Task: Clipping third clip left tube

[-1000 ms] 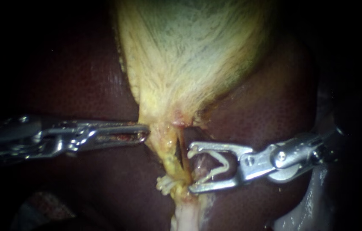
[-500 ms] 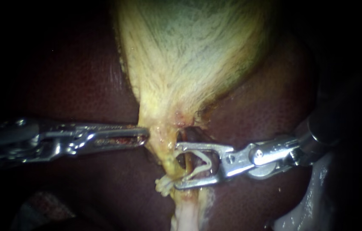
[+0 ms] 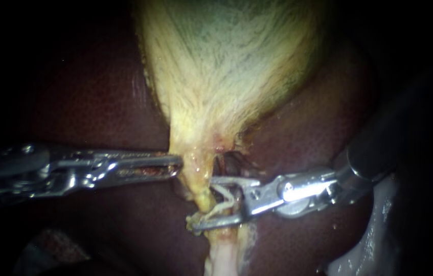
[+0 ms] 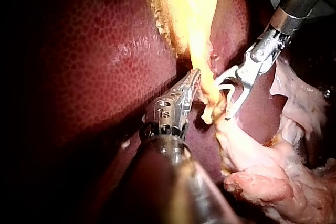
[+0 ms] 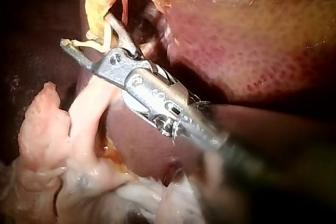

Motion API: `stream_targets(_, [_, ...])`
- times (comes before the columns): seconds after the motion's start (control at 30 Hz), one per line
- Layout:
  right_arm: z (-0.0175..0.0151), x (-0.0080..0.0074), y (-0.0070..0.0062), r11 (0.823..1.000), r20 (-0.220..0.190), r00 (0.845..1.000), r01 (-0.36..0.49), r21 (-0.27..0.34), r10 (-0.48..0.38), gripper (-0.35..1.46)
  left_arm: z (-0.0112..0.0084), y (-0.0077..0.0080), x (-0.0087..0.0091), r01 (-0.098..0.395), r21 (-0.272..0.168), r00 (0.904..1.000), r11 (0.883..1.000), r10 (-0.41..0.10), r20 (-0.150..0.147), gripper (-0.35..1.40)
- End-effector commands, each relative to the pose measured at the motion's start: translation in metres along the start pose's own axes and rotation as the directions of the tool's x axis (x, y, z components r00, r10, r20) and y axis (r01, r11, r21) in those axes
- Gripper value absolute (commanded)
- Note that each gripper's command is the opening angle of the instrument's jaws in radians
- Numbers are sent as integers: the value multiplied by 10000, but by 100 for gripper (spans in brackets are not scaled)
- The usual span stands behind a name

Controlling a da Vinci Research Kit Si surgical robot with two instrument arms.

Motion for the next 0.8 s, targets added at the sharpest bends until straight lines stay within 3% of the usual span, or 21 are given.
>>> stream_targets(0.03, [1,0,-1,9999,21,10000,-5,154,5,54,1,0,0,-1,11,10000,10000,1,-8,-35])
stream_targets(0.13, [7,0,-4,9979,91,10000,-40,651,34,53,4,1,0,-3,33,10000,10000,3,-15,-35])
stream_targets(0.43, [11,7,4,9985,64,10000,19,547,-23,53,8,1,1,-6,62,10000,10000,7,-23,-35])
stream_targets(0.8, [-14,58,22,9994,-179,9993,331,82,-330,53,11,-1,3,-16,101,10000,9999,16,-34,-35])
